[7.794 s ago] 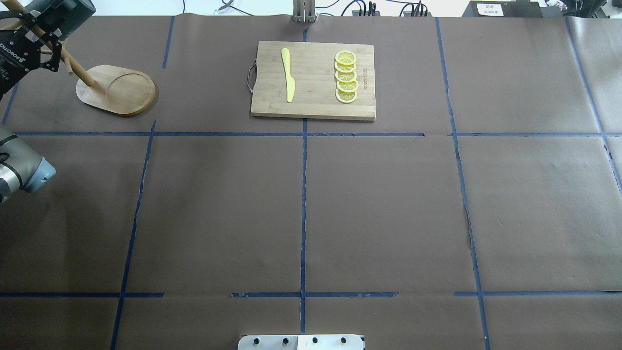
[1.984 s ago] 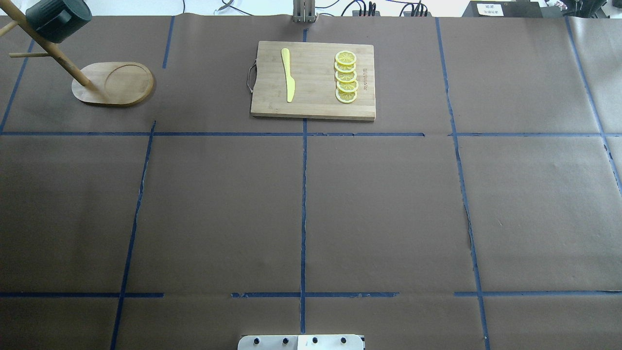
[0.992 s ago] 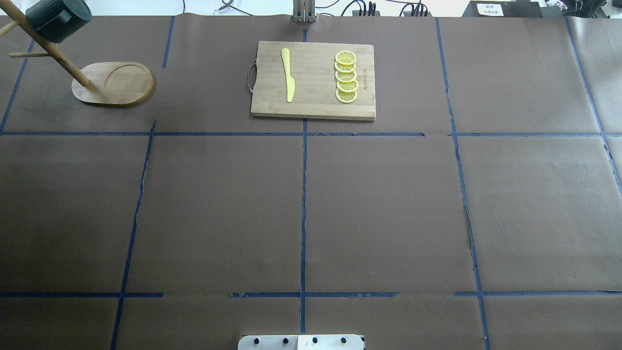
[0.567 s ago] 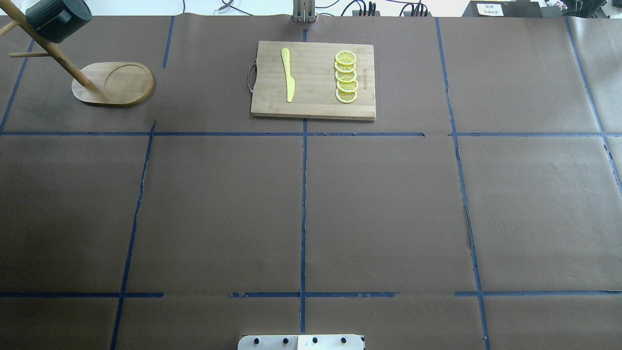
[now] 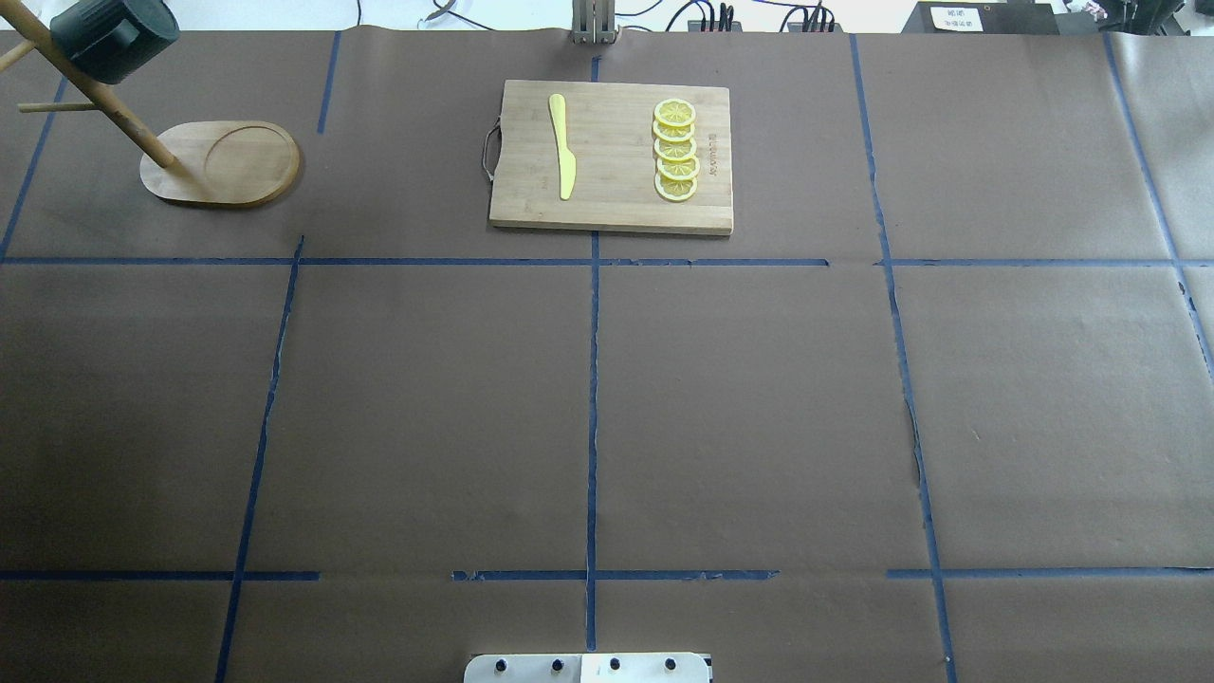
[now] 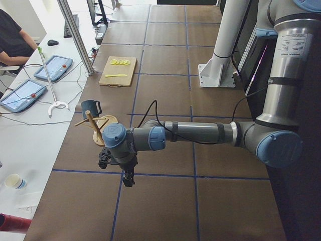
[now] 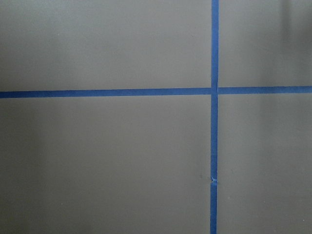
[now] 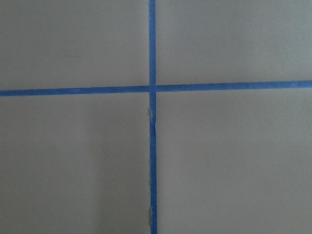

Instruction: Hang cup on storage rack

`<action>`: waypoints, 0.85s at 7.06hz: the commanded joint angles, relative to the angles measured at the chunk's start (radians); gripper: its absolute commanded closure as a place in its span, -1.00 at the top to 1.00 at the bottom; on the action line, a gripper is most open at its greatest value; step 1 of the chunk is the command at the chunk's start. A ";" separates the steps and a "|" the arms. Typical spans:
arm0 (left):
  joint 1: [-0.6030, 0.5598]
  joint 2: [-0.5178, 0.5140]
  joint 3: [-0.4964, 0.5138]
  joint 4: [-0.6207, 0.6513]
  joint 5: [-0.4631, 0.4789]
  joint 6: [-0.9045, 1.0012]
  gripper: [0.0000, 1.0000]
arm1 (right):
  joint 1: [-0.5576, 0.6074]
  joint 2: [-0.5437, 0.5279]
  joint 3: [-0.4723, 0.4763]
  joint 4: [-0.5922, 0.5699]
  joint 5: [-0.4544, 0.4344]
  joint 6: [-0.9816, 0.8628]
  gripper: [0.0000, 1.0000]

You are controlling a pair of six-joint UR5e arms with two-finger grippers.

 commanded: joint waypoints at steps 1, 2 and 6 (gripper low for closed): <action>0.000 0.002 0.002 -0.001 0.000 0.002 1.00 | 0.001 0.003 0.004 0.001 -0.010 0.001 0.99; 0.000 0.003 0.004 -0.002 0.002 0.003 1.00 | 0.001 0.004 0.004 0.001 -0.010 0.001 0.99; 0.000 0.003 -0.001 -0.014 -0.009 0.005 1.00 | 0.001 0.009 0.004 0.001 -0.010 0.003 0.99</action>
